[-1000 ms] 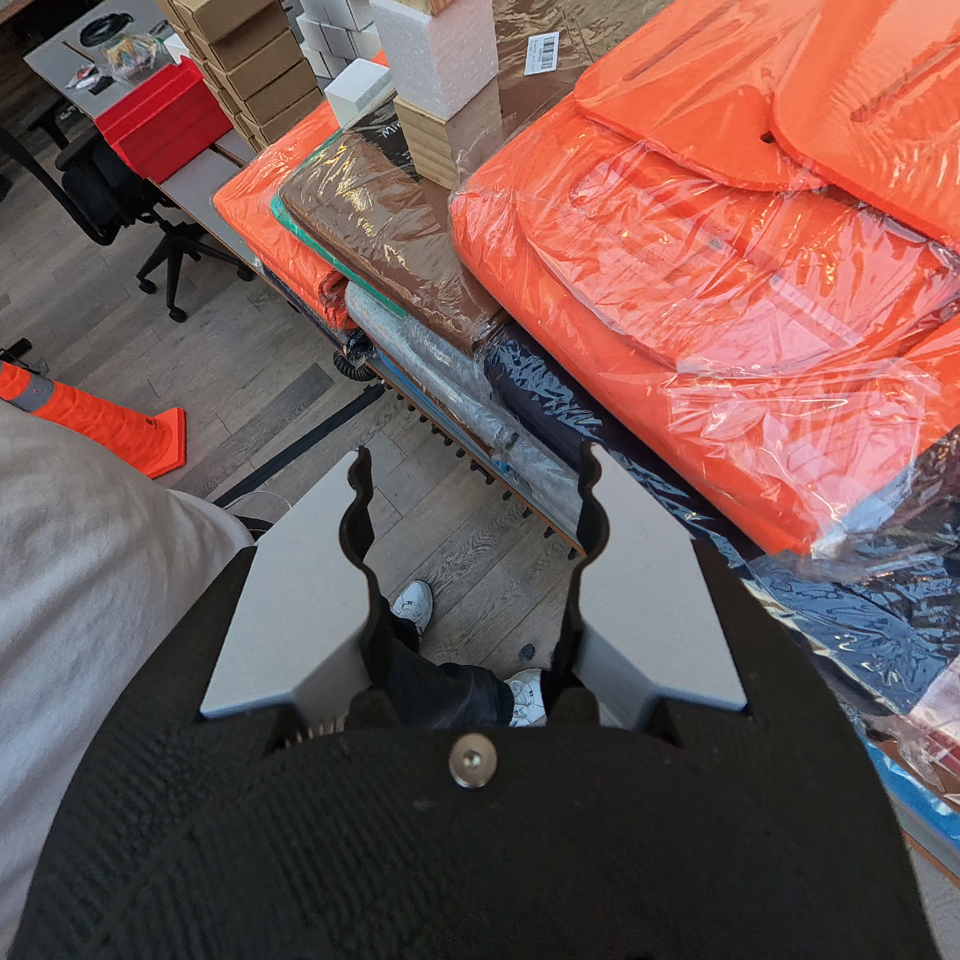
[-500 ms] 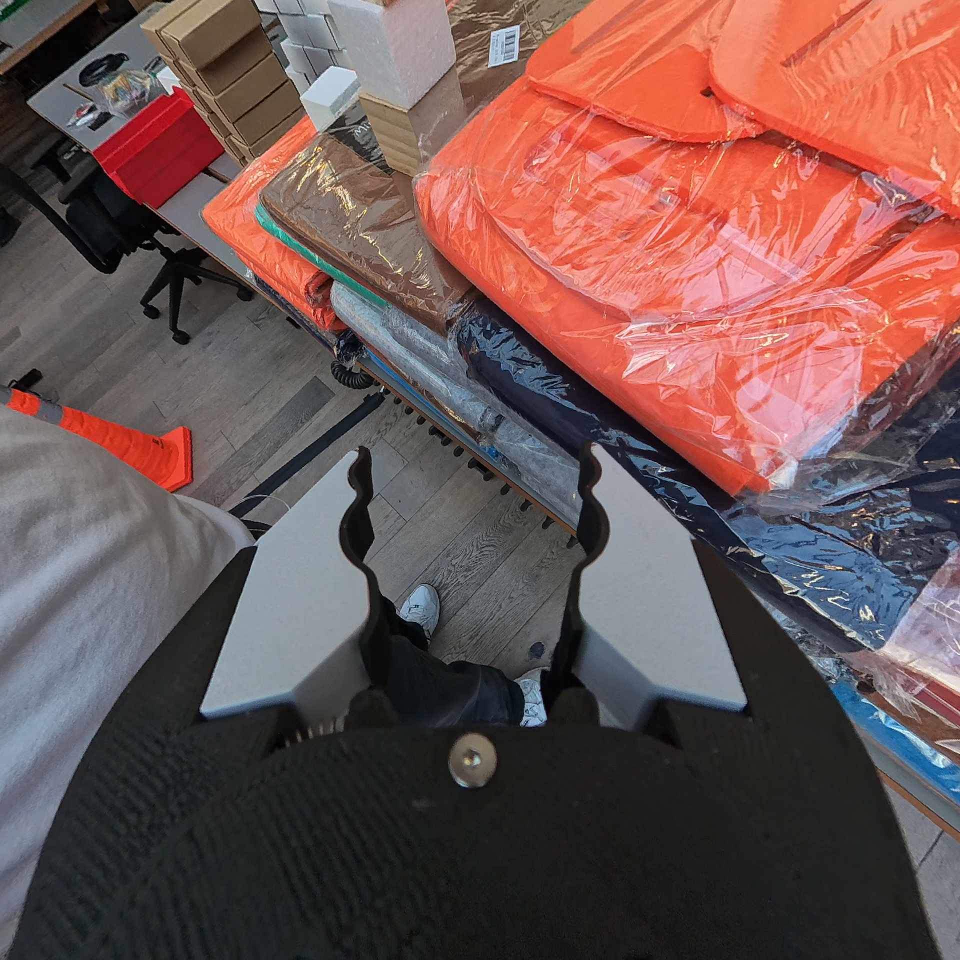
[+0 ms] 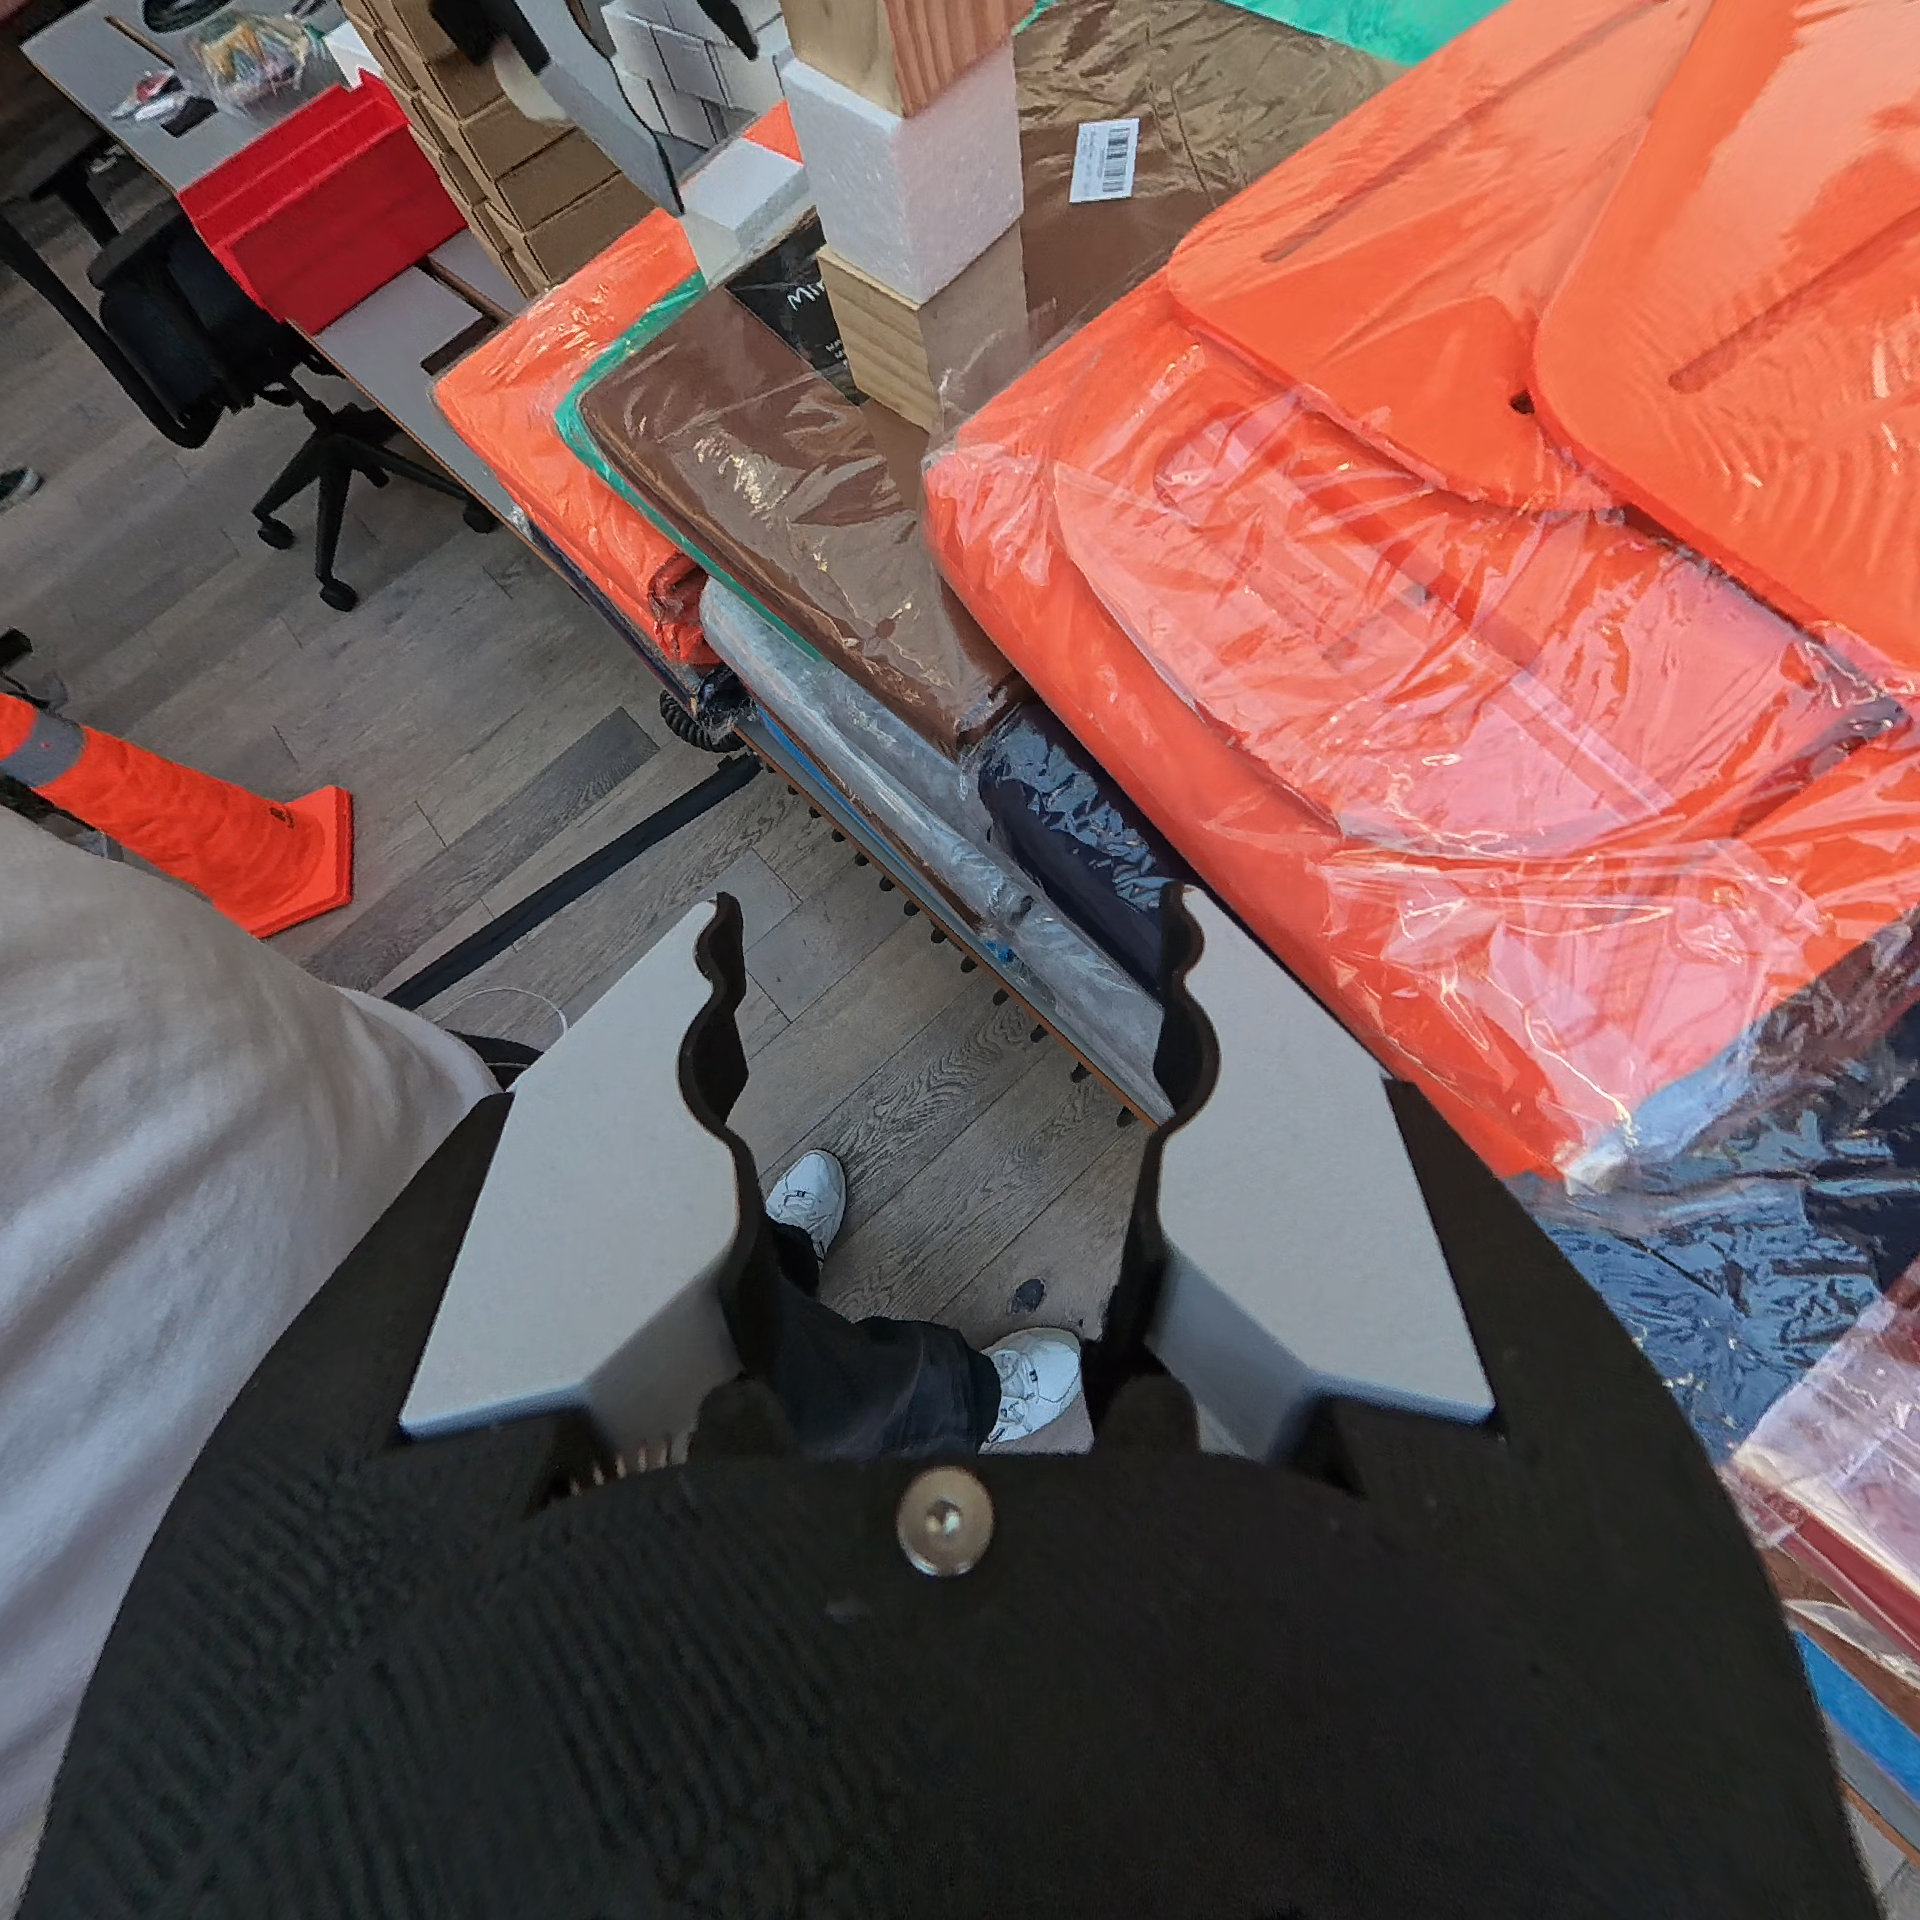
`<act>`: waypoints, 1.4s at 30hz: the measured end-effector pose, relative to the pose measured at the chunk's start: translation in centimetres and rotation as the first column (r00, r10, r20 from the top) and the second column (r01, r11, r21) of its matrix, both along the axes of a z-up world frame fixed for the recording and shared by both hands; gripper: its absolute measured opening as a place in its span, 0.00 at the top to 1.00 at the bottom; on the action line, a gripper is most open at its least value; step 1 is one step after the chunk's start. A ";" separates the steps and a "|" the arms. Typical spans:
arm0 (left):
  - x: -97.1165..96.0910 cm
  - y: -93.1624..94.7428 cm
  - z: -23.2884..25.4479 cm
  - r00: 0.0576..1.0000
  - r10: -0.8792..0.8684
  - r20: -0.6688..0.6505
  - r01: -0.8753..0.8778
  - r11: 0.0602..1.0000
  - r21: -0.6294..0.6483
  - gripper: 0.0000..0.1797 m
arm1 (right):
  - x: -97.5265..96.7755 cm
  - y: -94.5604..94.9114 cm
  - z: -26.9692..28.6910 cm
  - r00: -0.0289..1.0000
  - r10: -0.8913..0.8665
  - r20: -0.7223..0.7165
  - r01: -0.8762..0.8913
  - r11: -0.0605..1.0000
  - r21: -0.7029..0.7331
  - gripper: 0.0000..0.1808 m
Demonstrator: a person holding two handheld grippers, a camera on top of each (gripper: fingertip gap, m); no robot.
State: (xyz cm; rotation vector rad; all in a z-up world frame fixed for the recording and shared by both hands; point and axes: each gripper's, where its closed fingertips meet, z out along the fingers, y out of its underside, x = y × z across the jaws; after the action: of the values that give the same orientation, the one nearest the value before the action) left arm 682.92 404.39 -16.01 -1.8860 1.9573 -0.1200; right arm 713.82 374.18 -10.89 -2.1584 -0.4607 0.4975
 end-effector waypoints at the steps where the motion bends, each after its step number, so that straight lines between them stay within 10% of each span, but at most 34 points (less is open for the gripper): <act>1: -0.2 0.2 -0.9 1.000 -0.001 -0.017 0.001 1.000 0.004 0.56 | -0.4 0.1 0.2 1.000 0.010 0.004 -0.010 1.000 0.001 0.56; 8: -1.8 1.3 -1.2 0.996 -0.009 -0.091 0.016 0.997 0.071 0.70 | -1.1 -1.0 0.2 0.998 0.021 0.065 -0.019 0.999 -0.027 0.56; 18: 15.2 -7.0 24.7 0.960 -0.103 0.260 0.087 0.994 0.072 0.70 | -0.9 -0.4 0.5 1.000 0.011 0.022 -0.011 1.000 -0.012 0.56; 30: 18.7 -8.1 20.7 0.981 -0.189 -0.036 0.192 0.976 0.107 0.70 | -0.6 -2.3 -1.6 1.000 0.005 0.000 -0.005 1.000 -0.026 0.56; 42: 18.0 -8.5 23.8 0.969 -0.135 0.208 0.096 0.977 0.188 0.56 | -0.6 -1.2 -0.9 1.000 0.006 0.014 -0.006 1.000 0.006 0.55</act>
State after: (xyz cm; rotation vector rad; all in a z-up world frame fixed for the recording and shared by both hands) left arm 700.91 395.86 7.81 -1.5745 1.8614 -0.1760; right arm 713.25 373.01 -11.82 -2.1567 -0.4761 0.4842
